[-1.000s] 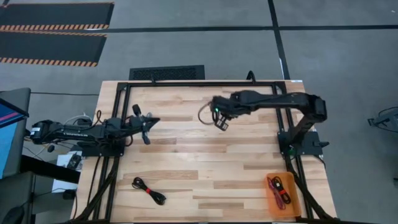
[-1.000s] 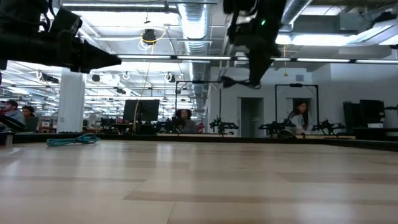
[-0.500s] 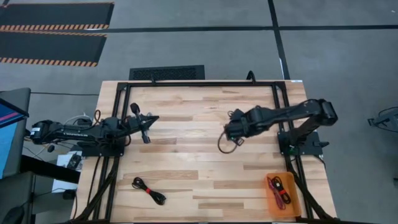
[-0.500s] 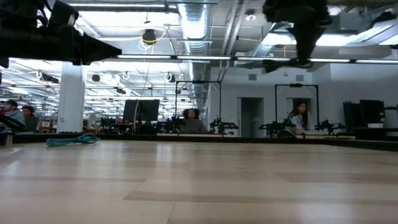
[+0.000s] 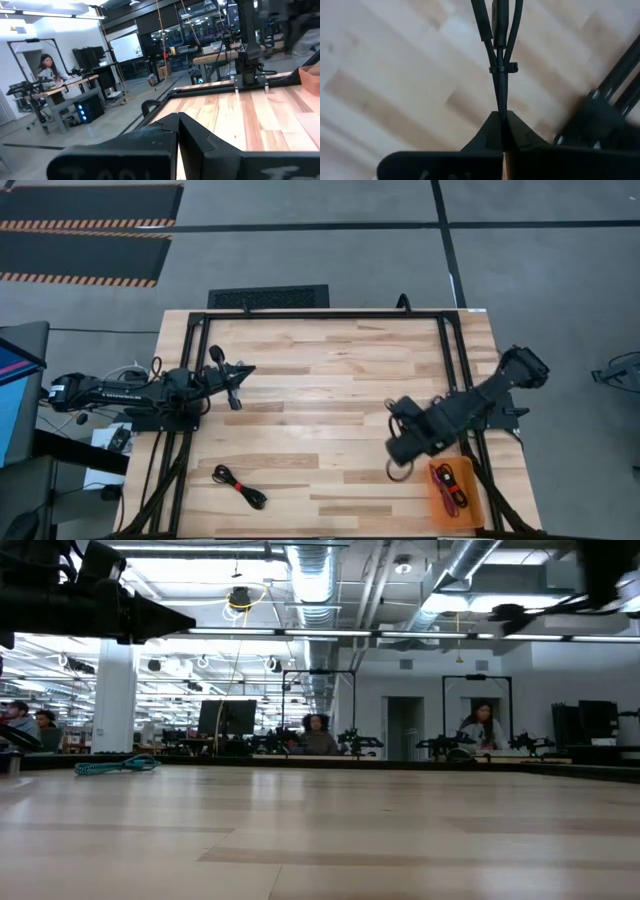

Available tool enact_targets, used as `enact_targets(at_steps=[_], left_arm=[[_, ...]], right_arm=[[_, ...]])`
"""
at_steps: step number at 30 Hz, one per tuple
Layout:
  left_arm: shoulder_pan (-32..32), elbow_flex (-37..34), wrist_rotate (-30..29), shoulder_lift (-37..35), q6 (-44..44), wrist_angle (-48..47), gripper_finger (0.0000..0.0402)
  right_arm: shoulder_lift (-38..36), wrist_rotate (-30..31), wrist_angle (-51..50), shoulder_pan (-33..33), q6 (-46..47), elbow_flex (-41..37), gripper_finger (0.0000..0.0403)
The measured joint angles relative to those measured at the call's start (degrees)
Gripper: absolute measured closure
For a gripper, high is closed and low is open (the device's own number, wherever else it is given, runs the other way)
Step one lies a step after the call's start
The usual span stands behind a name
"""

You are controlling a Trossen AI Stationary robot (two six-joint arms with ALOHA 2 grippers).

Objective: Pick and place USB-C Cables
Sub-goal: Put the top black charger cable into the orange bin

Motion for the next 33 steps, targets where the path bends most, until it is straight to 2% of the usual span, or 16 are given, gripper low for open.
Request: enact_targets(at_steps=[12,16,21,30,33], left_arm=[[0.0,0.0,0.0,0.0,-0.2,0.4,0.0401],[0.0,0.0,0.0,0.0,-0.5,0.5,0.0401],[0.0,0.0,0.0,0.0,-1.0,0.5,0.0401],[0.0,0.0,0.0,0.0,-1.0,0.5,0.0401],[0.0,0.0,-0.1,0.0,-1.0,0.5,0.0401]], right_arm=[[0.0,-20.3,0.7,17.3,21.0,0.0,0.0396],[0.0,-22.8,3.2,22.5,27.9,0.0,0.0389],[0.5,-27.5,3.6,28.1,43.5,0.0,0.0388],[5.6,-29.9,6.7,27.5,43.3,-0.2,0.0385],[6.8,-34.0,7.0,26.3,43.3,-1.6,0.0387]])
